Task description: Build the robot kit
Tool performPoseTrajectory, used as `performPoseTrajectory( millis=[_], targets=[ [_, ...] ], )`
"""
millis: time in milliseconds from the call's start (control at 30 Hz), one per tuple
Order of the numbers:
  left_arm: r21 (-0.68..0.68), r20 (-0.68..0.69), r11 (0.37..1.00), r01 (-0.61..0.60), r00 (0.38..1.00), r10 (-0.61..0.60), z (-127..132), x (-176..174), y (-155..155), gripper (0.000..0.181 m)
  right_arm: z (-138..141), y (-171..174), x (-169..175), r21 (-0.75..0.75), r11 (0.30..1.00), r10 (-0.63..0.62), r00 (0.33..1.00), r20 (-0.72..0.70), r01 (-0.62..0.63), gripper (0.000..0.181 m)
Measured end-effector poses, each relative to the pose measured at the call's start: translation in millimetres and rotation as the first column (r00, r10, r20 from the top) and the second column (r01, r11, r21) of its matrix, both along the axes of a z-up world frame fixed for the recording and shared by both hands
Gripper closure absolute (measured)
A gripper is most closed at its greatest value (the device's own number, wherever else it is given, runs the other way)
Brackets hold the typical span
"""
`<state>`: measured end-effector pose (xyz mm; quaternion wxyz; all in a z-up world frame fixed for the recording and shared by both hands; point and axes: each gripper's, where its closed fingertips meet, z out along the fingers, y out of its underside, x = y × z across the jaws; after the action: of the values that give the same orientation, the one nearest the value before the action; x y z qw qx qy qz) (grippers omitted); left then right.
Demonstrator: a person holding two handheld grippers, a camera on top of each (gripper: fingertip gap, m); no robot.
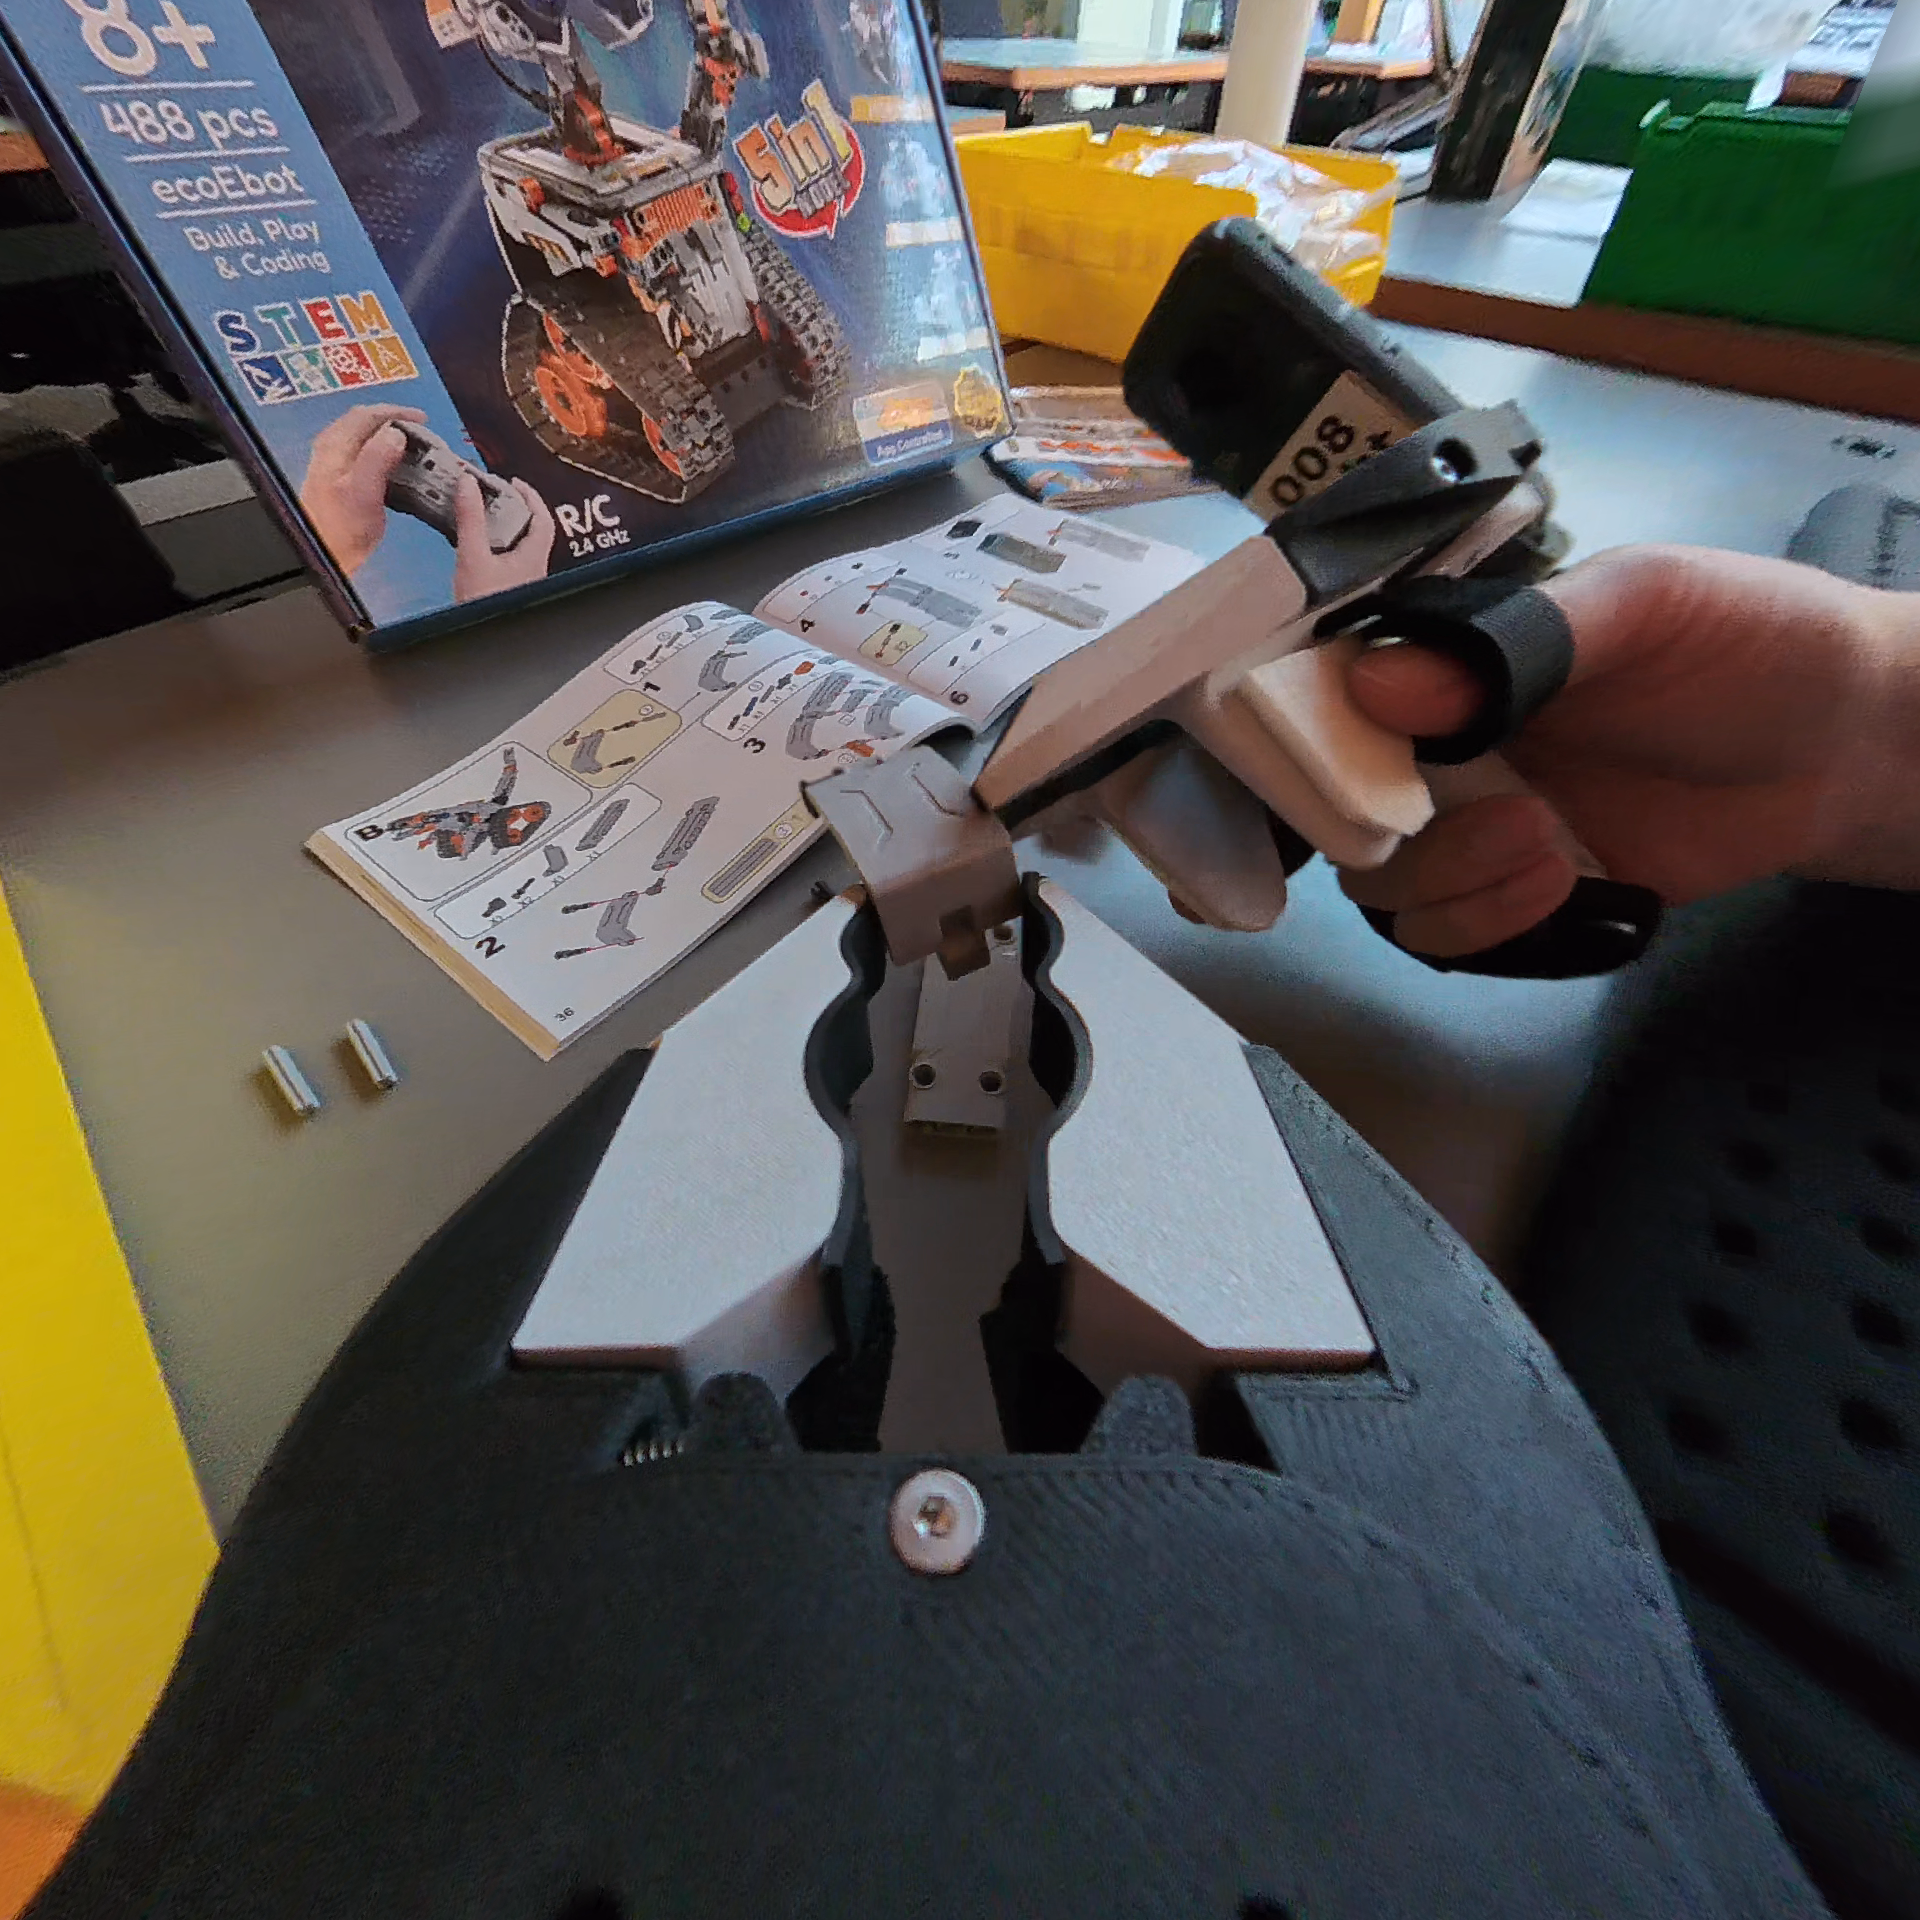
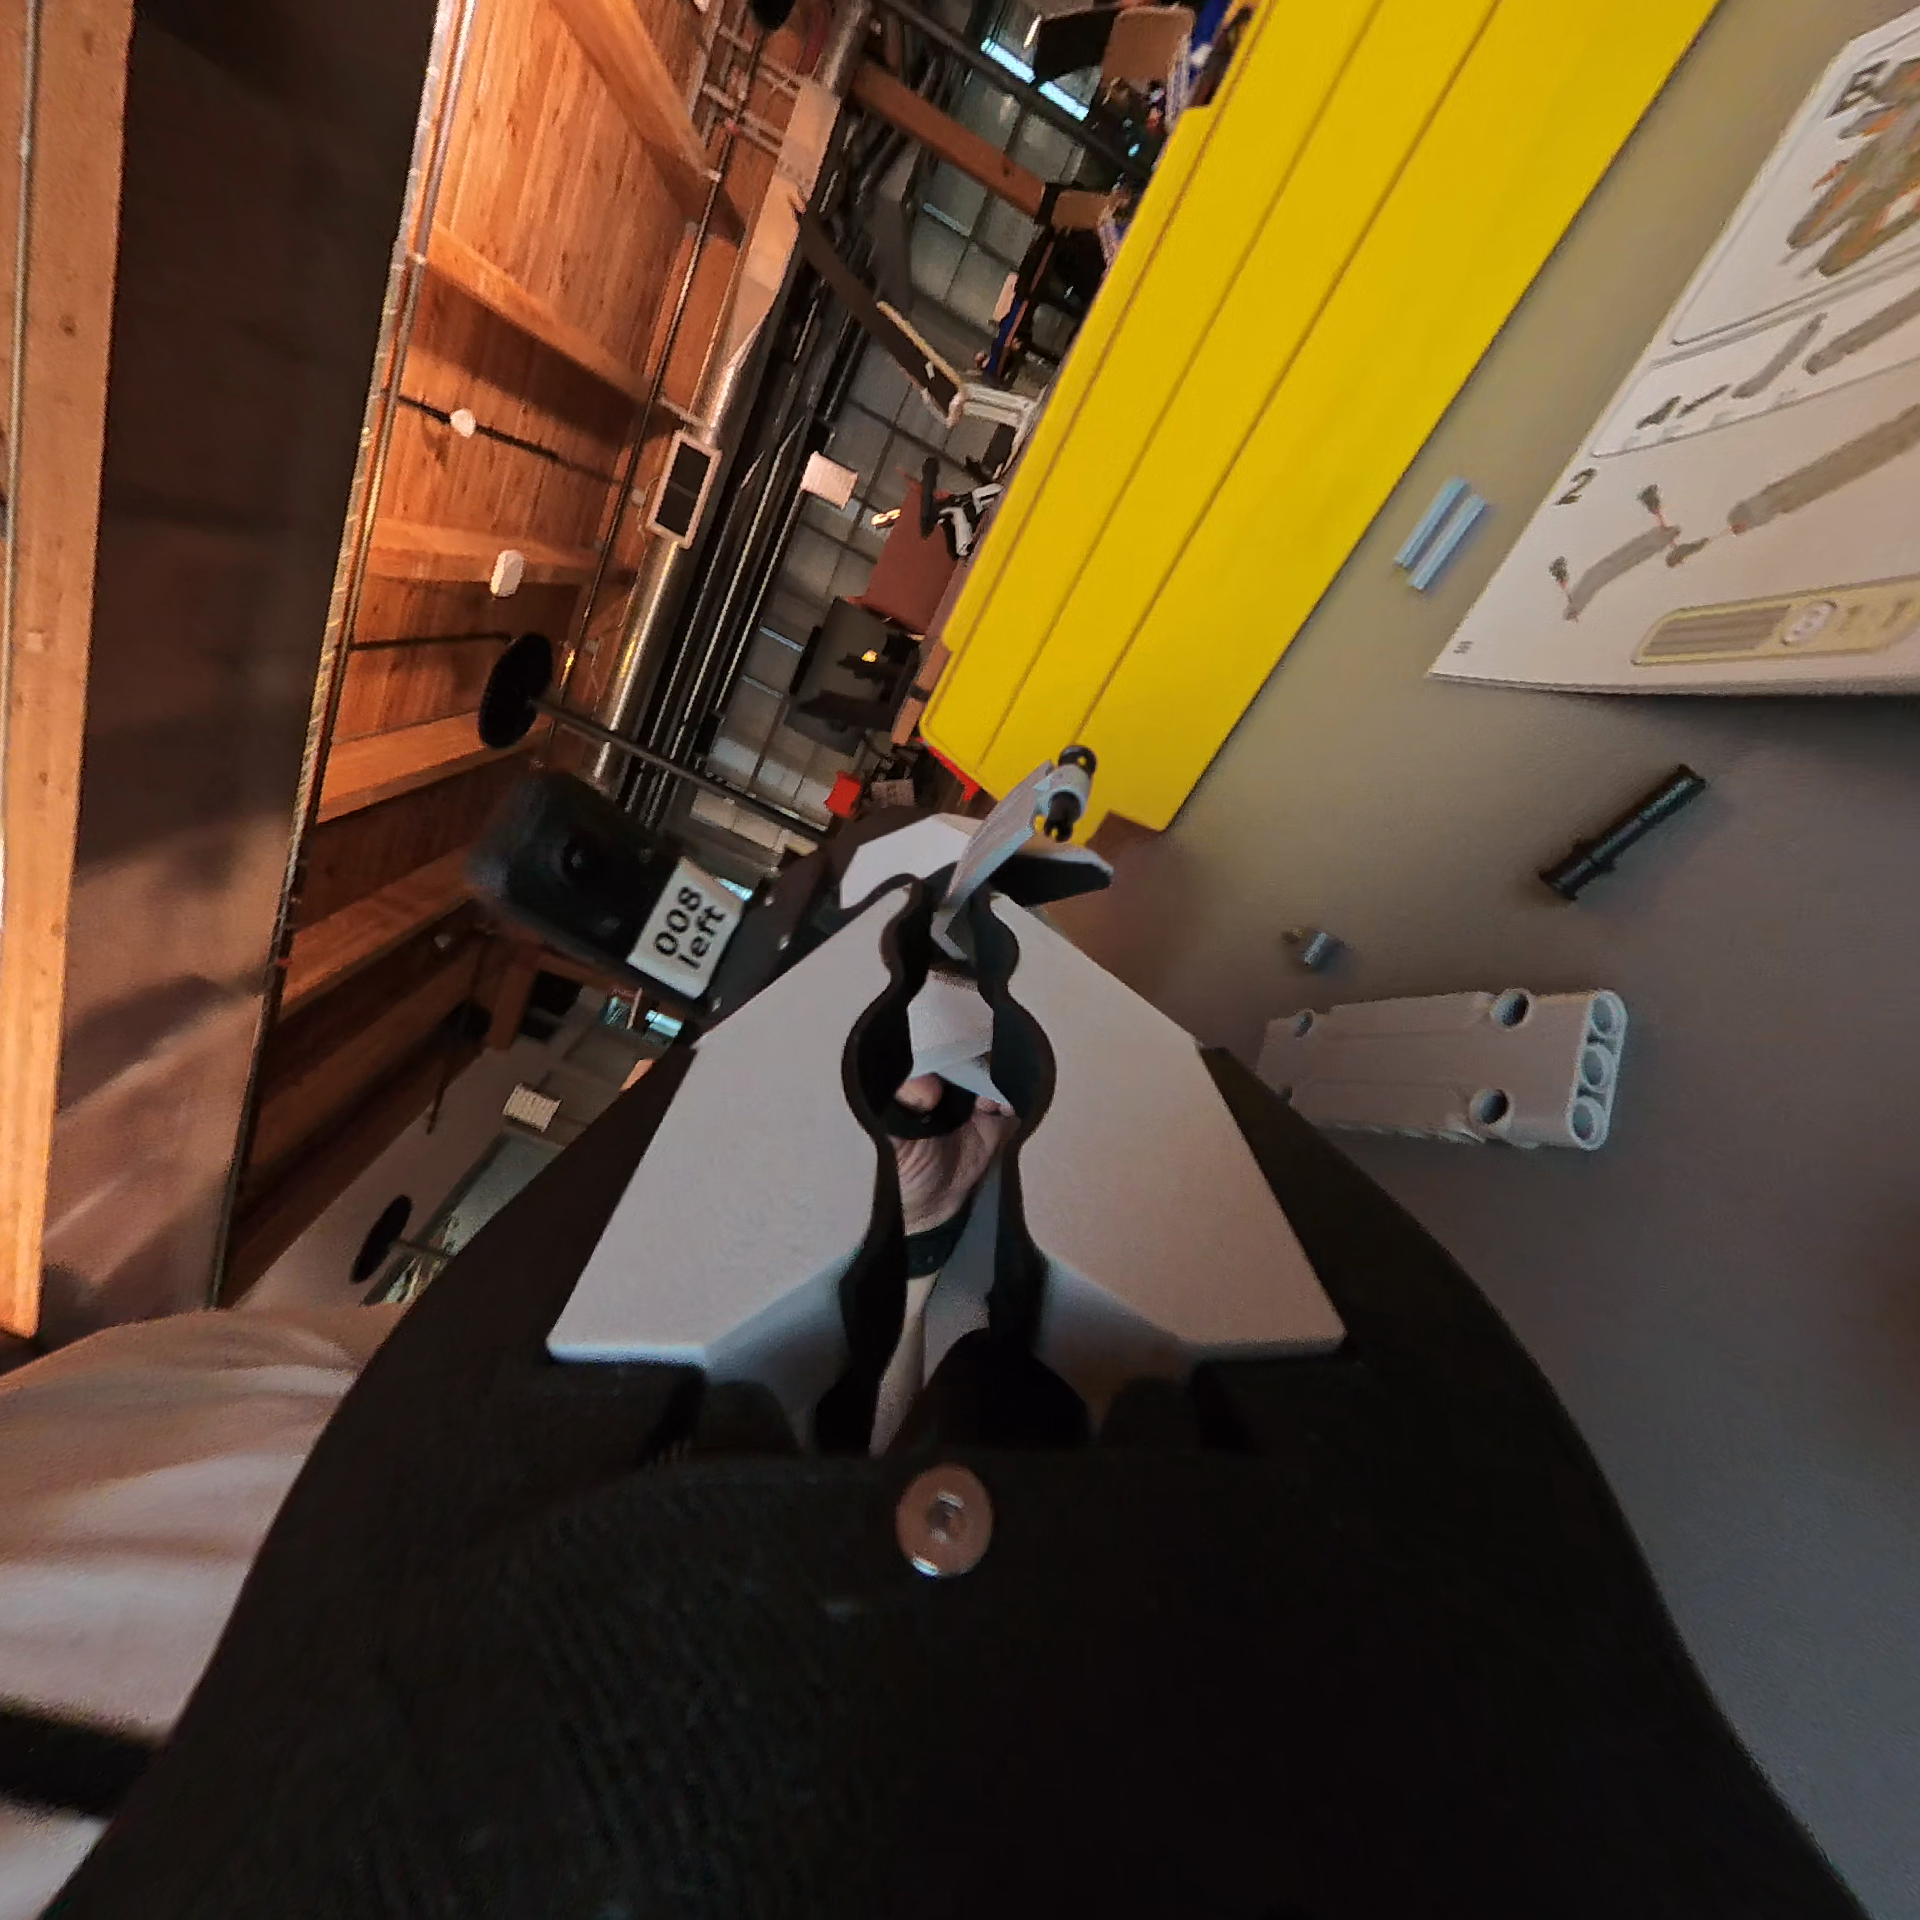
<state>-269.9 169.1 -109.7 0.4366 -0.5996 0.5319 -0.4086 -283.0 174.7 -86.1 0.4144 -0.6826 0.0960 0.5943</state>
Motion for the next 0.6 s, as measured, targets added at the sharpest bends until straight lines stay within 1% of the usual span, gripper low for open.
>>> performPoseTrajectory(
  millis=[100, 167, 267, 367, 433, 467, 533, 567, 600],
  targets=[
    [-0.085, 0.071, 0.994, 0.071, 0.995, -0.065, 8.7, -4.4, -5.5, 0.157, 12.3, -1.9, 10.7, 0.023, 0.997, 0.077, 0.997, -0.013, -0.076, 0.174],
    [-0.127, 0.09, 0.983, 0.135, 0.988, -0.124, 10.3, -6.8, -11.5, 0.157, 22.1, -2.2, 24.9, 0.057, 0.994, 0.09, 0.996, 0.009, -0.09, 0.175],
    [-0.139, 0.104, 0.969, 0.203, 0.976, -0.189, 12.2, -8.0, -20.5, 0.158, 38.2, -1.5, 47.5, 0.176, 0.983, 0.039, 0.992, 0.117, -0.059, 0.177],
    [-0.136, 0.101, 0.958, 0.253, 0.965, -0.241, 12.2, -6.6, -29.9, 0.158, 46.0, -5.3, 53.1, 0.296, 0.951, 0.008, 0.961, 0.276, -0.092, 0.175],
    [-0.133, 0.09, 0.947, 0.292, 0.955, -0.282, 10.7, -5.5, -38.1, 0.159, 47.0, -11.3, 47.0, 0.339, 0.928, 0.034, 0.943, 0.331, -0.153, 0.17],
    [-0.127, 0.083, 0.937, 0.324, 0.945, -0.316, 9.7, -6.2, -44.3, 0.177, 47.8, -17.3, 40.7, 0.347, 0.915, 0.083, 0.938, 0.336, -0.205, 0.165],
    [-0.099, 0.083, 0.927, 0.362, 0.931, -0.355, 10.9, -7.4, -53.2, 0.179, 46.7, -35.6, 26.8, 0.361, 0.866, 0.209, 0.906, 0.368, -0.347, 0.15],
    [-0.086, 0.088, 0.925, 0.37, 0.928, -0.363, 12.0, -7.6, -55.7, 0.179, 41.6, -39.6, 24.1, 0.349, 0.854, 0.232, 0.883, 0.408, -0.386, 0.15],
    [-0.081, 0.08, 0.928, 0.364, 0.93, -0.358, 10.5, -7.4, -55.7, 0.179, 34.5, -39.2, 23.9, 0.335, 0.854, 0.226, 0.863, 0.451, -0.399, 0.151]
  ],
)
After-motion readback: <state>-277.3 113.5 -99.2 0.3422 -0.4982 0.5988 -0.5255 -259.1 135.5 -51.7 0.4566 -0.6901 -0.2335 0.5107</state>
